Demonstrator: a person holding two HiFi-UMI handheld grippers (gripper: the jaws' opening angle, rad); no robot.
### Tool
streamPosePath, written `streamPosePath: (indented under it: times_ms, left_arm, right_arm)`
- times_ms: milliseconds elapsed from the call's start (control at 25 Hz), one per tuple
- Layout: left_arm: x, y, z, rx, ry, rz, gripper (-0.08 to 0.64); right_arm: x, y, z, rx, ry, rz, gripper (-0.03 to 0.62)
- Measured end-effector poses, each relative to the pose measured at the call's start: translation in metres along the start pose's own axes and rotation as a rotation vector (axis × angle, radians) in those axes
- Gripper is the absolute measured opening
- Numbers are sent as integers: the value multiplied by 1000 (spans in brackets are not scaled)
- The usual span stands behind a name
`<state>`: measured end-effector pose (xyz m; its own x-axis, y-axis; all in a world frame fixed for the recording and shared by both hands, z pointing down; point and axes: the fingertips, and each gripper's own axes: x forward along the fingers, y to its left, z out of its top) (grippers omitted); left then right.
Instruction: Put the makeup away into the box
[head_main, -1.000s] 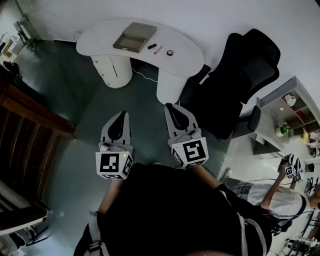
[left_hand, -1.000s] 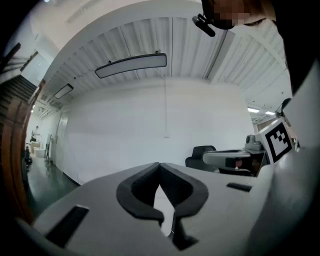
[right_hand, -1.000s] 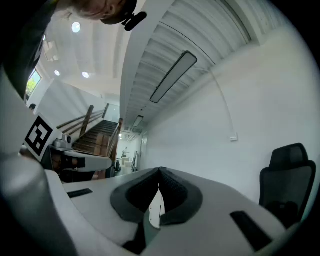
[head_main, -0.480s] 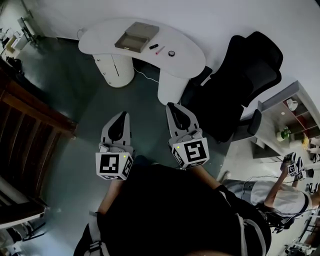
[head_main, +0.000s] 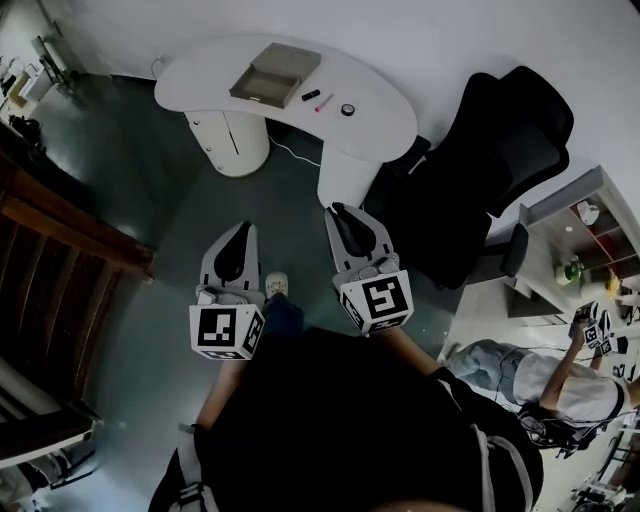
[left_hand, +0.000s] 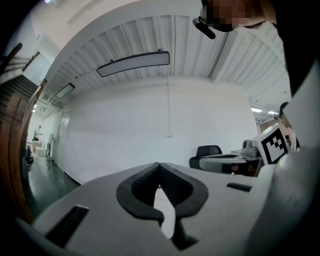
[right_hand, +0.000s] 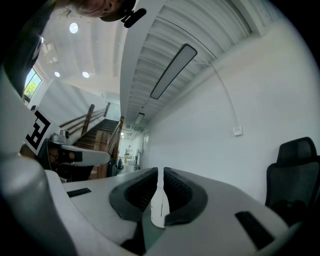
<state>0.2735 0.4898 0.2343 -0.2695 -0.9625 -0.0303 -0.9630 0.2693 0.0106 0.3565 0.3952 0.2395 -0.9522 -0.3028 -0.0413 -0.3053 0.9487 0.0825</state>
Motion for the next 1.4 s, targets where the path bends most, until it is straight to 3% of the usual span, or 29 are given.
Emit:
streamPosePath:
  times_ms: [280,760,1400]
  left_arm:
    - [39,57,-20,-26,33,2,3]
    - [126,143,-39,-55,78,-61,3]
    - [193,185,-49,-45,101,-212,3]
  right_arm:
    - [65,-11,-25,7,68,-17,97]
    - [175,-37,-50,14,125,-78,114]
    - [241,-57,-55,36,102,-203,132]
